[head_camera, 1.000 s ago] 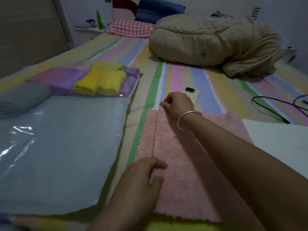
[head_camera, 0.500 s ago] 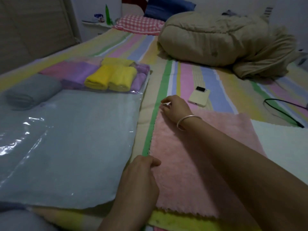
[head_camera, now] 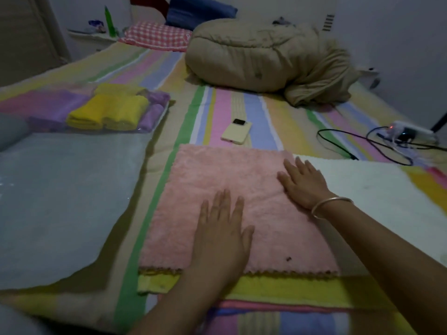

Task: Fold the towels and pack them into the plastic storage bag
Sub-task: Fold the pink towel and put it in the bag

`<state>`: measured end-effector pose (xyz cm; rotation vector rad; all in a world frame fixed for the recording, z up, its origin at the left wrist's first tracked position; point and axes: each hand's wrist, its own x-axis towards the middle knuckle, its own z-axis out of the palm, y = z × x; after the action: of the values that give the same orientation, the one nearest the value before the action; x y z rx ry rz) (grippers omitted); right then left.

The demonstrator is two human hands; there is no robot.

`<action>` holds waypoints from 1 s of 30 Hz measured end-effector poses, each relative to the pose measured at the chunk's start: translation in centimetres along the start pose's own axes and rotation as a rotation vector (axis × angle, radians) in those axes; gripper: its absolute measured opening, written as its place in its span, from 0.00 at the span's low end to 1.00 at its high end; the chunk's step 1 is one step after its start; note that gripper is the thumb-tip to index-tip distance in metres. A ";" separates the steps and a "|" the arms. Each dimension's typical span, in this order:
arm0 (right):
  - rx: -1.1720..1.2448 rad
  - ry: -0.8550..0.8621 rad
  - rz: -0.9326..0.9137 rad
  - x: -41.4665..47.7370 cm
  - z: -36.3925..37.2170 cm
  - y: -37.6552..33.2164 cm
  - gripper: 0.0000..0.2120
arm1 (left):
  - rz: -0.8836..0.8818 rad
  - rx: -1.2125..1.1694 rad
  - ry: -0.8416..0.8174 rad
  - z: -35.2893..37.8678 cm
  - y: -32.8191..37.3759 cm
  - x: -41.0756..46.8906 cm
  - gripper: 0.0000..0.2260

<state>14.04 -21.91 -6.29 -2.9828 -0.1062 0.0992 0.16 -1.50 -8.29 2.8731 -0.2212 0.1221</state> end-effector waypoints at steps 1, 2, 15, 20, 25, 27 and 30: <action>0.084 0.027 0.022 -0.5 -0.2 0.7 0.29 | 0.002 0.005 -0.021 0.5 0.0 -0.1 0.32; 0.162 0.072 0.036 -0.9 -0.3 1.2 0.28 | 0.002 0.022 -0.038 0.6 0.0 -0.1 0.34; 0.941 0.008 0.078 -1.0 -0.8 0.7 0.24 | 0.328 -0.268 0.269 0.0 7.7 -0.9 0.09; 0.959 -0.103 0.114 -0.2 -2.1 0.5 0.28 | -0.026 -0.117 -0.049 -1.0 10.9 0.6 0.26; 0.891 -0.092 0.091 0.1 -2.8 -0.1 0.28 | -0.082 0.014 -0.181 -1.5 12.3 2.0 0.23; 0.852 -0.074 0.077 0.2 -3.2 -0.3 0.29 | -0.099 -0.081 -0.197 -2.1 11.7 2.0 0.15; 0.837 -0.042 0.063 0.1 -4.2 -1.1 0.28 | -0.155 -0.378 -0.187 -3.8 9.7 1.4 0.09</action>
<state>14.34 -21.43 -1.96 -2.1484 0.0248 0.1651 -0.25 -9.95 -2.13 2.5103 -0.0478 -0.1979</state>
